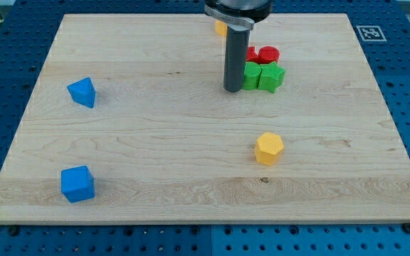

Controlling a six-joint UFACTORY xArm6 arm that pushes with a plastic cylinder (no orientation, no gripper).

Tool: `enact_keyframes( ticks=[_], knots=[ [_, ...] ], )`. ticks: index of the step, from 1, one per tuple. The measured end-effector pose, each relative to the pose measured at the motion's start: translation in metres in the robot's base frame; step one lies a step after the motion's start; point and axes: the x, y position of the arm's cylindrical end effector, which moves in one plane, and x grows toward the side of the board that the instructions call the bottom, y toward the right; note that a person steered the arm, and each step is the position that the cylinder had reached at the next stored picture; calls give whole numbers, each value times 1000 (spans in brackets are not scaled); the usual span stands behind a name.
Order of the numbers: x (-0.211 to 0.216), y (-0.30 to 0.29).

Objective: Move the yellow hexagon diagonal bottom left to the green circle

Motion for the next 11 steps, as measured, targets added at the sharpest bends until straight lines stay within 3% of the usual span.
enact_keyframes(
  ticks=[4,11],
  knots=[
    [-10,-40],
    [35,-40]
  ],
)
